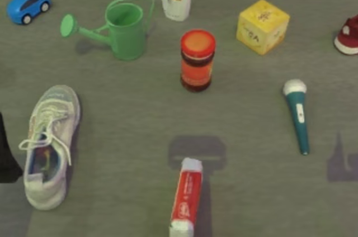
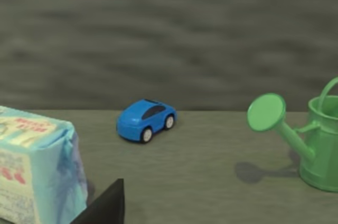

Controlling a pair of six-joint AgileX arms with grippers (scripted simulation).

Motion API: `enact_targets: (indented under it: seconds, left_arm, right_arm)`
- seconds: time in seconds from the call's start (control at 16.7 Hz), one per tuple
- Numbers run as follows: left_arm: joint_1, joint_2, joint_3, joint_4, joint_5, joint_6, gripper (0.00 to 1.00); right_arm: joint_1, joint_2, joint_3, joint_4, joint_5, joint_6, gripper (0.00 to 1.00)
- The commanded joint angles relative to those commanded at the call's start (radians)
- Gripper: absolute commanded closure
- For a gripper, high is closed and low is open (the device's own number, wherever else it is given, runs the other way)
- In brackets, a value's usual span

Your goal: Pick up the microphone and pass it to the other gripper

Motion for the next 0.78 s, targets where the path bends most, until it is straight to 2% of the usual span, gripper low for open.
enact_targets:
  seconds: [0.36, 0.78]
  left_arm:
    - [0.000, 0.000, 0.000, 0.000, 0.000, 0.000, 0.00]
    - [0.000, 0.000, 0.000, 0.000, 0.000, 0.000, 0.00]
  right_arm:
    - [0.027, 0.105, 0.085, -0.075, 0.002, 0.021, 0.00]
    - [0.134, 0.662, 0.479, -0.371, 0.018, 0.137, 0.00]
